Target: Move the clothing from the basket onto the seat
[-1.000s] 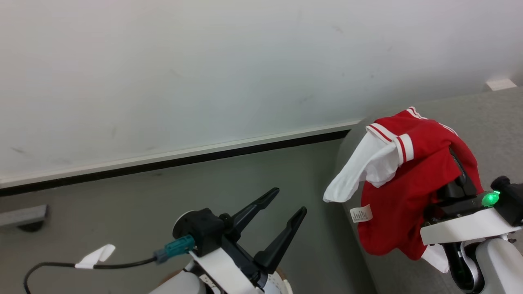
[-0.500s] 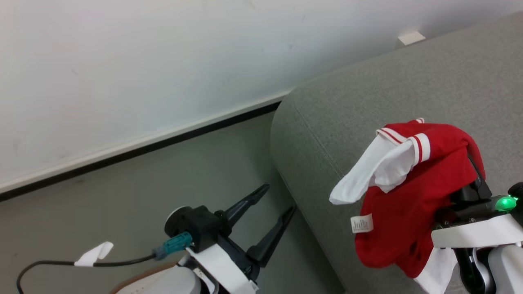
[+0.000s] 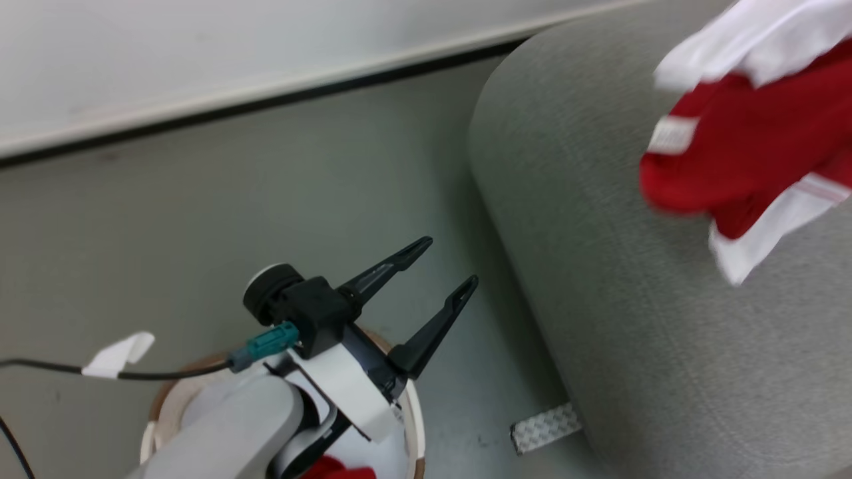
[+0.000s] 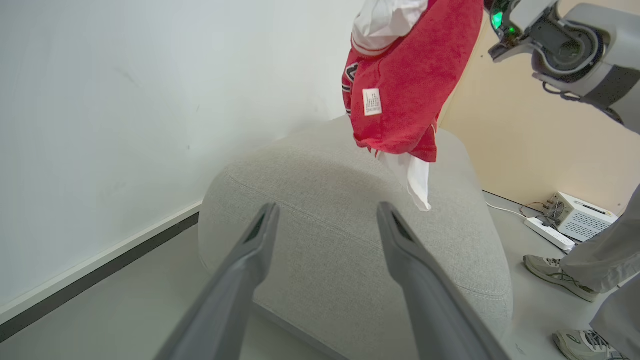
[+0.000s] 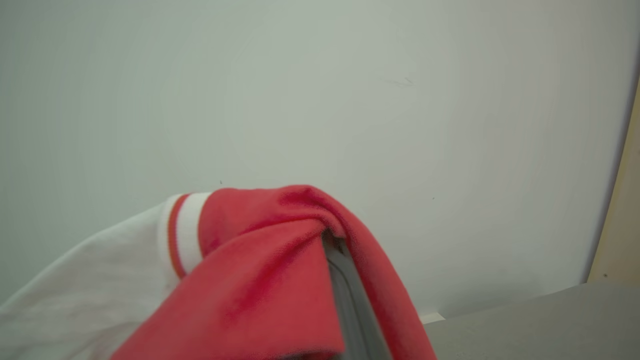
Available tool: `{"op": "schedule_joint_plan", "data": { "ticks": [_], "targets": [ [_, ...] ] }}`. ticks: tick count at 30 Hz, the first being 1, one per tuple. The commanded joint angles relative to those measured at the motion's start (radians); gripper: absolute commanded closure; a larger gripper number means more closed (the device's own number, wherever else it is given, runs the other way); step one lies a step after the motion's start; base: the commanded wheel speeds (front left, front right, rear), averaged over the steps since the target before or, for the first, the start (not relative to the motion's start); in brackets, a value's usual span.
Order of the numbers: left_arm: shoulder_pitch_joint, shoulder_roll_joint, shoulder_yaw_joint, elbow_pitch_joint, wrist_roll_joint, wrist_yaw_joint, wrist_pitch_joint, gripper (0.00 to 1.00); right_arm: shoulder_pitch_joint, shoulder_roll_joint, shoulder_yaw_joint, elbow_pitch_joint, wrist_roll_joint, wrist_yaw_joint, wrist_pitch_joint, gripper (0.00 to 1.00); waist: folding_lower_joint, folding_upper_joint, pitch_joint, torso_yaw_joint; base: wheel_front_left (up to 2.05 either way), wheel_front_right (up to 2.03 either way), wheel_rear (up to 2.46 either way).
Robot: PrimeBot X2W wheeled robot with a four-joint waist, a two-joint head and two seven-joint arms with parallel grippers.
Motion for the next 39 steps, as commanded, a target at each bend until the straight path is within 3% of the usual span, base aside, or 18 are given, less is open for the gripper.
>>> {"op": "schedule_joint_plan", "data": {
  "ticks": [1,10,22,24,25,28,33,39],
  "targets": [
    [-0.025,0.019,0.008,-0.013,0.015,-0.007,0.007,0.00,-0.089,-0.026,-0.037,0.047,-0.007,-0.002,0.013,1.00,-0.0001,-0.0001,0.135,0.094,0.00,0.00,0.00],
    [-0.074,0.051,0.027,-0.035,0.019,-0.014,0.003,0.00,-0.340,-0.157,-0.147,0.323,-0.137,-0.002,0.062,1.00,-0.0001,-0.0001,0.291,0.202,0.00,0.00,0.00],
    [-0.063,0.042,0.040,0.007,0.002,-0.013,-0.034,0.00,-0.242,-0.194,-0.129,0.669,-0.260,-0.002,0.234,1.00,-0.0001,-0.0001,0.261,0.222,0.00,0.00,0.00],
    [-0.057,0.041,0.042,0.013,0.000,-0.010,-0.040,0.00,-0.237,-0.193,-0.116,0.695,-0.264,-0.002,0.246,0.63,-0.0001,-0.0001,0.240,0.217,0.00,0.00,0.00],
    [-0.052,0.040,0.043,0.016,-0.003,-0.009,-0.040,0.00,-0.239,-0.188,-0.103,0.701,-0.261,-0.002,0.248,0.00,-0.0001,-0.0001,0.229,0.214,0.00,0.00,0.00],
    [-0.035,0.039,0.047,0.031,-0.011,-0.003,-0.047,0.00,-0.233,-0.174,-0.038,0.697,-0.258,-0.002,0.244,0.00,-0.0001,-0.0001,0.184,0.202,0.00,0.00,0.00],
    [0.017,0.033,0.072,0.062,-0.040,0.016,-0.059,0.00,-0.179,-0.185,0.131,0.671,-0.211,-0.002,0.328,0.00,-0.0001,-0.0001,0.066,0.187,0.00,0.00,0.00],
    [0.115,0.039,0.147,0.090,-0.077,0.057,-0.071,0.00,-0.079,-0.251,0.312,0.461,-0.073,-0.002,0.330,0.00,-0.0001,-0.0001,-0.102,0.194,0.00,0.00,0.00]
  ]
}}
